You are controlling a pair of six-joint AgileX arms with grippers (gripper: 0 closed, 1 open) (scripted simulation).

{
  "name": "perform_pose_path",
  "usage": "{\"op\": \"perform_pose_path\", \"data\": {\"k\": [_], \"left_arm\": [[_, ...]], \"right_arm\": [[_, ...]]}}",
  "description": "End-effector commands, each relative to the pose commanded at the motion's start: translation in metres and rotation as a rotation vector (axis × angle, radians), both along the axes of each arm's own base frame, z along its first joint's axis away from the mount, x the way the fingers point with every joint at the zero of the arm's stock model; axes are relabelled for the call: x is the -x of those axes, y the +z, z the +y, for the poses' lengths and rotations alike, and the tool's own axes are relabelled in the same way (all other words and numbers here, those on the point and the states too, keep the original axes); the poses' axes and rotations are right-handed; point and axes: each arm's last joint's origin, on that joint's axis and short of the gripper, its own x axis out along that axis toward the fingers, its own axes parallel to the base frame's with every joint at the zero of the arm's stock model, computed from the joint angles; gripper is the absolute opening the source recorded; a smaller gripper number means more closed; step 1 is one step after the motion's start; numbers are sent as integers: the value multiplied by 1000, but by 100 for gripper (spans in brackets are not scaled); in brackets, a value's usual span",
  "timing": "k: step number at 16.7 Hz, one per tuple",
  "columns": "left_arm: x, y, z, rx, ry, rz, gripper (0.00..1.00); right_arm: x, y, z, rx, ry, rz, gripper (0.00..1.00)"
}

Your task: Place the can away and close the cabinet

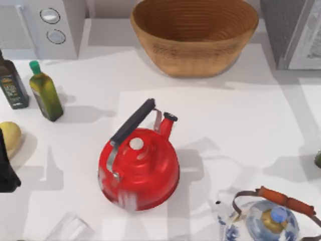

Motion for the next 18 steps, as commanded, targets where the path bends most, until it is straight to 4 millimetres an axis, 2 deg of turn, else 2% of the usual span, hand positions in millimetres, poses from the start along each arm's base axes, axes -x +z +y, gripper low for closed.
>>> {"op": "perform_pose_path", "data": {"k": [4, 9, 18], "left_arm": [[0, 0, 0, 0, 0, 0, 100], [0, 0, 0, 0, 0, 0, 100], [0, 0, 0, 0, 0, 0, 100]], "right_arm": [[-29, -17, -3, 4, 3, 41, 0], [-32, -19, -4, 4, 4, 47, 0], [-32, -19, -4, 4, 4, 47, 68]]}}
